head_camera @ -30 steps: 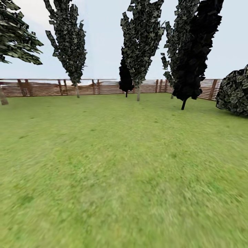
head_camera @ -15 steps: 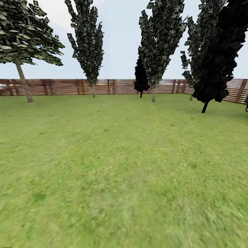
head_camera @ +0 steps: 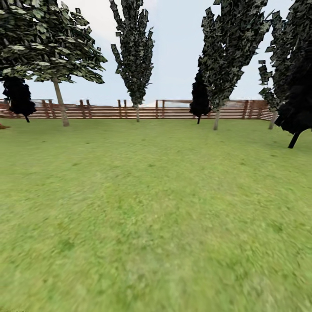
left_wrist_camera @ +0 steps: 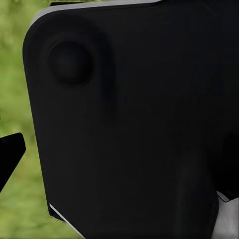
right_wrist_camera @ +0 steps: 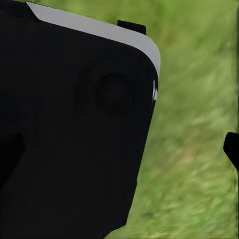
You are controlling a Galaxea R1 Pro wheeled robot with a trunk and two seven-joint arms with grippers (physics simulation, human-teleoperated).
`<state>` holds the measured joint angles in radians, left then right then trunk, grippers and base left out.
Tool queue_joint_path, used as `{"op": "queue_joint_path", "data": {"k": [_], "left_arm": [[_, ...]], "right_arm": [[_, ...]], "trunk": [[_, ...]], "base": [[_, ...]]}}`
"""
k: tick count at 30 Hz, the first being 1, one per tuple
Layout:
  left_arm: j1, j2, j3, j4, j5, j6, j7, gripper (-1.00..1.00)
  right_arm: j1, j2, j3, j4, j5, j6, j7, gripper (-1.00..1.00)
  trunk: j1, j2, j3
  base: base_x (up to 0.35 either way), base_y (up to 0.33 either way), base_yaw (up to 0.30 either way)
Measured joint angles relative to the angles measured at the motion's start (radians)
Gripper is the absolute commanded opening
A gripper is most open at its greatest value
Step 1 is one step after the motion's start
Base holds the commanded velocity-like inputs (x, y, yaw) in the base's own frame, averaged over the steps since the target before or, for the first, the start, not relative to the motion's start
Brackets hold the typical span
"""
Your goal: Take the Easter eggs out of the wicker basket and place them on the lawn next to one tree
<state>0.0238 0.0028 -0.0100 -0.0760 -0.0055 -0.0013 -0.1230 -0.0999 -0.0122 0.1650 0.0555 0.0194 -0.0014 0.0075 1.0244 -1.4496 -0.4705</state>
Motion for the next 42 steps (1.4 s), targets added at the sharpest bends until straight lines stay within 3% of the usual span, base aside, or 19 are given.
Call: {"op": "queue_joint_path", "data": {"k": [24, 42], "left_arm": [[0.0, 0.0, 0.0, 0.0, 0.0, 0.0, 0.0, 1.0], [0.0, 0.0, 0.0, 0.0, 0.0, 0.0, 0.0, 1.0]], "right_arm": [[0.0, 0.0, 0.0, 0.0, 0.0, 0.0, 0.0, 1.0], [0.0, -0.002, 0.0, 0.0, 0.0, -0.001, 0.002, 1.0]], "trunk": [[0.0, 0.0, 0.0], [0.0, 0.0, 0.0]], "base": [[0.326, 0.0, 0.286], [0.335, 0.0, 0.015]]}}
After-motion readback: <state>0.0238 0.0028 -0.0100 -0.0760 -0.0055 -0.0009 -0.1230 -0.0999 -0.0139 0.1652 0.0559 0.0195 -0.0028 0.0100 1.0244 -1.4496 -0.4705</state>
